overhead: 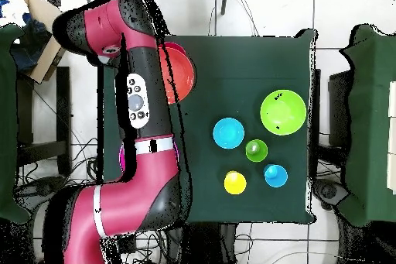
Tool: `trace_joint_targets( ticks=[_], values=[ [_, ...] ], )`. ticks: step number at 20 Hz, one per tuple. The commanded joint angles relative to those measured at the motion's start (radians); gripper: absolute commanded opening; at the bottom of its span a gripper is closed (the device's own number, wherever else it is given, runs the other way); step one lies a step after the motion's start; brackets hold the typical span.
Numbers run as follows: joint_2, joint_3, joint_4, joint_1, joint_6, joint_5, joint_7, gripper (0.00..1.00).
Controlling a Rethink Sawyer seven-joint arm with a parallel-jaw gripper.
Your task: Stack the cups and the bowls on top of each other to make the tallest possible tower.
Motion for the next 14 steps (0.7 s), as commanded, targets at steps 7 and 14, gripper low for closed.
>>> trace_joint_targets(
  ticks=[7,14],
  values=[
    [0.018,0.123,0.033,-0.026,0.082,-0.084,-0.264,0.00],
    [0.002,0.187,0.010,-0.033,0.079,-0.135,-0.311,0.00]
  ],
)
